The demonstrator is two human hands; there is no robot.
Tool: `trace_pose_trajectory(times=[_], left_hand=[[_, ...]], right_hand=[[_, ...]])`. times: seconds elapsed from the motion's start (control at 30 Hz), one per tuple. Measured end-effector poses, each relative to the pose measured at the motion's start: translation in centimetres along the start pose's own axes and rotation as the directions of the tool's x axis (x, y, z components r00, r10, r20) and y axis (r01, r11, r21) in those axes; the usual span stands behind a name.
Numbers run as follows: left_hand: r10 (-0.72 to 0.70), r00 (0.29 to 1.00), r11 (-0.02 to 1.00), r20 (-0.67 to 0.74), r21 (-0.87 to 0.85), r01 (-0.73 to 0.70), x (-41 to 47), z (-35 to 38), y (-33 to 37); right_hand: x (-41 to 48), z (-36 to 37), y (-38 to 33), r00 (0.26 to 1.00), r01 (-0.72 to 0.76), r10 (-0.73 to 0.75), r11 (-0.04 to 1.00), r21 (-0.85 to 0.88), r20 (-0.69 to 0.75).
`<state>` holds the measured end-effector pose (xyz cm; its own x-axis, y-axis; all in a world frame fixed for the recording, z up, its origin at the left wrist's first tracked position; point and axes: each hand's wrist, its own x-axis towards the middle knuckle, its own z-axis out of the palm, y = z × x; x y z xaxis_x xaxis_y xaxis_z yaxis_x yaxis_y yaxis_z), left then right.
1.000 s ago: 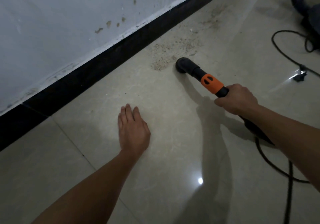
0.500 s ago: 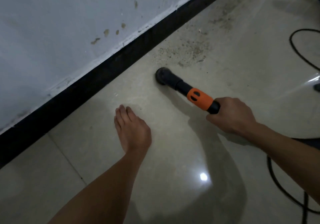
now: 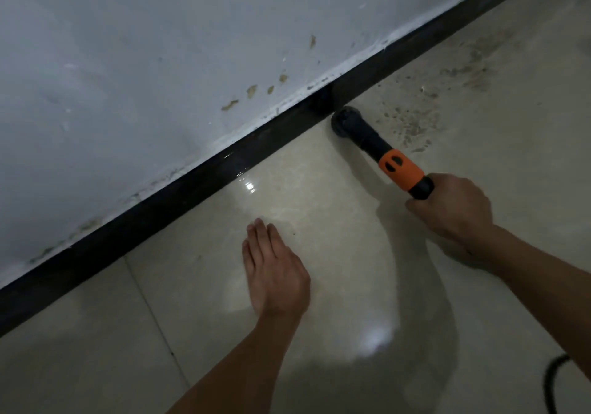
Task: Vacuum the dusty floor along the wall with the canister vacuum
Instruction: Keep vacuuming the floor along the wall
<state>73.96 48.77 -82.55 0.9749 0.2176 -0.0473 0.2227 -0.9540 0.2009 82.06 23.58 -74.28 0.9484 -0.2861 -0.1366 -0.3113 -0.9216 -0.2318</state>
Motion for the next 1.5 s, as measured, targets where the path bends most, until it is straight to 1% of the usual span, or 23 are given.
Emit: trace_pose_trajectory(times=[0.13,0.33,0.4,0.47,0.6,0.7,0.77,0.9,0.97,1.03,1.07,1.1,1.17,1.27,1.33,1.4,1.5], left_hand=[[0.004,1.000,1.000,0.009,0.002,-0.004,0.1,0.1,-0.1],[0.007,1.000,1.000,-0.003,-0.005,-0.007,0.0,0.1,-0.2],[0.011,1.000,1.000,-0.011,-0.016,-0.011,0.0,0.1,-0.1],[0.019,0.999,1.000,-0.028,-0.023,-0.019,0.0,0.2,-0.1],[0.027,0.999,0.999,-0.020,-0.017,-0.027,-0.1,0.5,-0.4],[0.036,0.999,0.999,-0.003,-0.012,-0.036,-0.1,0.6,-0.5],[0.043,0.999,0.999,-0.009,-0.022,-0.043,-0.1,0.7,-0.5],[0.045,0.997,0.989,-0.067,-0.135,-0.054,-0.4,0.7,-1.0],[0.022,0.995,0.967,-0.099,-0.252,-0.046,-0.6,0.5,-1.0],[-0.008,0.995,0.918,-0.102,-0.394,-0.033,-1.0,-0.2,-1.5],[-0.012,0.995,0.898,-0.099,-0.440,-0.033,-1.3,-0.5,-2.2],[-0.006,0.995,0.892,-0.099,-0.450,-0.039,-1.5,-0.7,-3.2],[0.021,0.992,0.928,-0.121,-0.368,-0.064,-1.8,-0.8,-6.0],[0.112,0.987,0.969,-0.116,-0.205,-0.134,-2.1,-1.2,-9.2],[0.176,0.984,0.979,-0.020,-0.102,-0.177,-1.8,-1.6,-9.7],[0.206,0.971,0.979,0.122,-0.013,-0.206,-1.6,-2.1,-9.6],[0.218,0.922,0.963,0.321,0.081,-0.256,-0.9,-3.6,-9.6]], right_hand=[[1.8,-0.3,-0.9,1.000,-0.007,0.007,1.000,0.005,0.024],[-1.3,1.1,-2.0,0.989,0.133,-0.133,0.991,-0.001,0.063],[-1.0,1.1,-1.8,0.990,0.135,-0.134,0.990,-0.027,0.049],[-0.2,0.8,-1.4,0.994,0.105,-0.103,0.993,-0.058,0.033],[-0.1,0.4,-1.9,0.999,0.034,-0.034,0.999,0.003,0.042],[-2.9,0.6,-2.1,0.988,0.089,-0.090,0.996,0.008,0.123],[-5.4,0.6,-1.1,0.982,0.118,-0.117,0.993,0.002,0.149],[-10.8,-0.8,2.5,0.984,0.105,-0.099,0.994,-0.033,0.150],[-13.9,-1.2,4.0,0.976,0.121,-0.106,0.990,-0.071,0.192],[-17.3,-1.2,4.9,0.954,0.175,-0.142,0.979,-0.106,0.265],[-18.6,-1.1,5.1,0.942,0.204,-0.164,0.973,-0.112,0.294],[-19.4,-1.0,5.1,0.933,0.229,-0.184,0.966,-0.116,0.310],[-20.0,-0.5,4.5,0.924,0.269,-0.216,0.954,-0.134,0.316],[-18.0,0.8,0.9,0.936,0.291,-0.254,0.947,-0.133,0.245],[-15.1,1.5,-2.1,0.948,0.261,-0.237,0.961,-0.094,0.212],[-11.5,1.3,-4.5,0.958,0.184,-0.166,0.981,-0.059,0.235],[-7.2,-0.7,-6.3,0.962,0.074,-0.053,0.995,-0.068,0.266]])
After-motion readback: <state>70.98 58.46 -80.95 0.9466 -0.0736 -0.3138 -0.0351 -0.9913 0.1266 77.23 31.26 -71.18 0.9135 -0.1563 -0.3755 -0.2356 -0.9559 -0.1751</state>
